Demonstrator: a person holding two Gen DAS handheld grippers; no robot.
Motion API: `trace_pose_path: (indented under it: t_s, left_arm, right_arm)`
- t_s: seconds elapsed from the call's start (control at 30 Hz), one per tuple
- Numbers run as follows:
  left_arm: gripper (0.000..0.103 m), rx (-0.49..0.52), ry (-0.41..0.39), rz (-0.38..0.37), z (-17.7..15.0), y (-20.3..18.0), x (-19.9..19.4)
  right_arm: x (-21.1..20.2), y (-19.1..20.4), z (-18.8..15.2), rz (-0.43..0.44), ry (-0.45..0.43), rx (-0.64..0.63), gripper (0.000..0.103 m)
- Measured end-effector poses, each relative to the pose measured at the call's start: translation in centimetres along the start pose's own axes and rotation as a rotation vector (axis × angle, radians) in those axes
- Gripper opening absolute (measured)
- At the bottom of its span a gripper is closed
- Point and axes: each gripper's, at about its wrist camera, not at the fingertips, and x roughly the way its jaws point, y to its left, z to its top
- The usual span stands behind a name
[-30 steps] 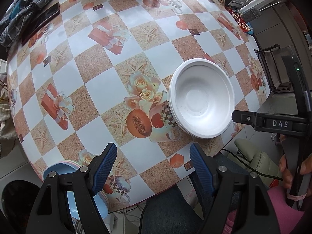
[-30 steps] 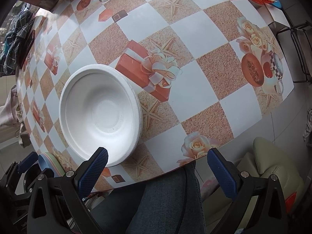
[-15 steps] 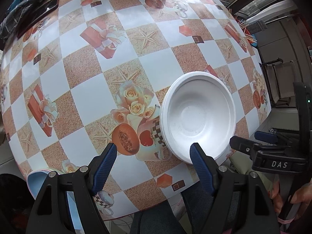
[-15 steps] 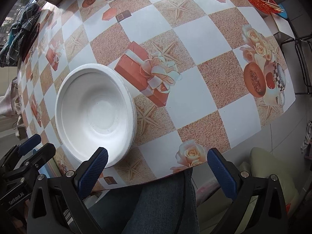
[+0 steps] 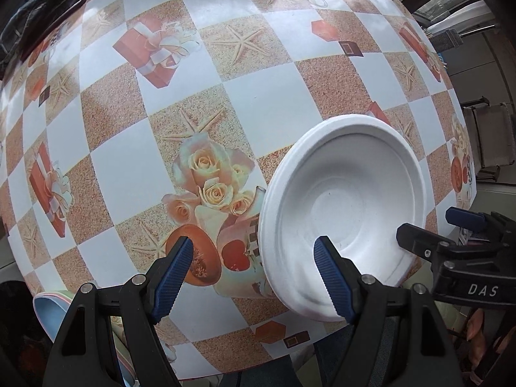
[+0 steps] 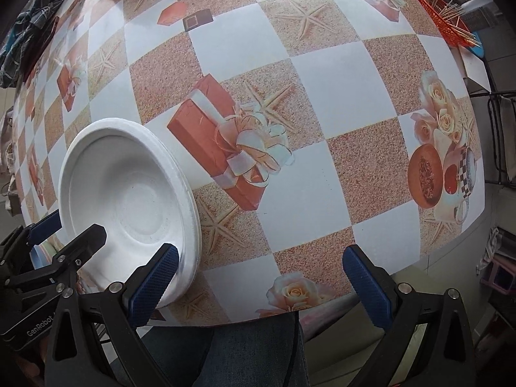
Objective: Organize plates and bowls
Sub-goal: 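Close both grippers on the rim of the bowl stack, then lift the bowl stack with both grippers and carry it over the blue plate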
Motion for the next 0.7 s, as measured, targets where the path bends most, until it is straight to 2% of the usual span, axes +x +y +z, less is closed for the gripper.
trace_pose_path:
  t_s: [0.17,0.33,0.57,0.7]
  left_arm:
    - [0.08,-0.029,-0.001,0.02,0.9,-0.2,1.0]
    - [0.081,-0.042,0.016,0.026,1.8,-0.2,2.3]
    - [0.087,-0.065,-0.012,0.028,2.1,0.3,2.4]
    - [0.095,-0.076,-0.009,0.044,1.9,0.8,2.7]
  right_arm:
    - [0.6,1.1,1.9,-0.004,-0.002,-0.049,0.102]
    - [1.9,2.4,4.2,-0.033,0.001,-0.162,0.102]
    - [2.6,1.9,5.5,-0.012,0.025,-0.166,0.103]
    - [2.8,2.3,6.3,-0.009,0.024,-0.168,0.103]
